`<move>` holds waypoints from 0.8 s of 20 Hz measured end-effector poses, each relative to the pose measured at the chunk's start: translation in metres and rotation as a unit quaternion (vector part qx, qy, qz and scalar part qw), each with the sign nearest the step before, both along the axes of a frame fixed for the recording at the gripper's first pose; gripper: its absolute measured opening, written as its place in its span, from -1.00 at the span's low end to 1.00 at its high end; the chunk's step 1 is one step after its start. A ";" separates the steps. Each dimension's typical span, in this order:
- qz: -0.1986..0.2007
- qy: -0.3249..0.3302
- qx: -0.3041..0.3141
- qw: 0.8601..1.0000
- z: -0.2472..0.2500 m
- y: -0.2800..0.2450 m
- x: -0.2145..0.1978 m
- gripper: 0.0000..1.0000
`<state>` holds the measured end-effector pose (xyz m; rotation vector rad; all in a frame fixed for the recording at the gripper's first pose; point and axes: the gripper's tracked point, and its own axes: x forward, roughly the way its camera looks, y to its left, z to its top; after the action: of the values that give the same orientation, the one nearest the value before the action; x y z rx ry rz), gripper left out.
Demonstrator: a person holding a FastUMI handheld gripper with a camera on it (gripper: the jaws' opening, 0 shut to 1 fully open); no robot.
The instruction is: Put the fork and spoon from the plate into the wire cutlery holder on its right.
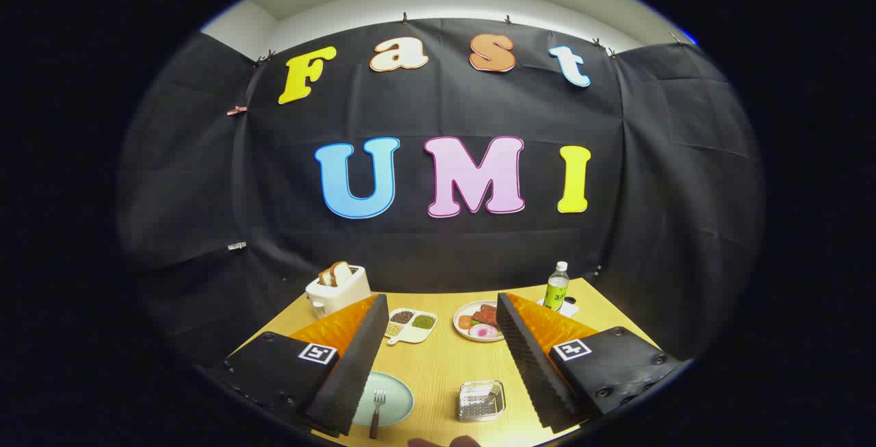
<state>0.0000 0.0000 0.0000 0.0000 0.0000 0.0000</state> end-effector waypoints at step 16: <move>-0.031 0.055 0.014 0.998 -0.045 -0.020 0.018 0.96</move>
<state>0.0181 -0.0203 -0.0451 0.0288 0.1110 -0.0618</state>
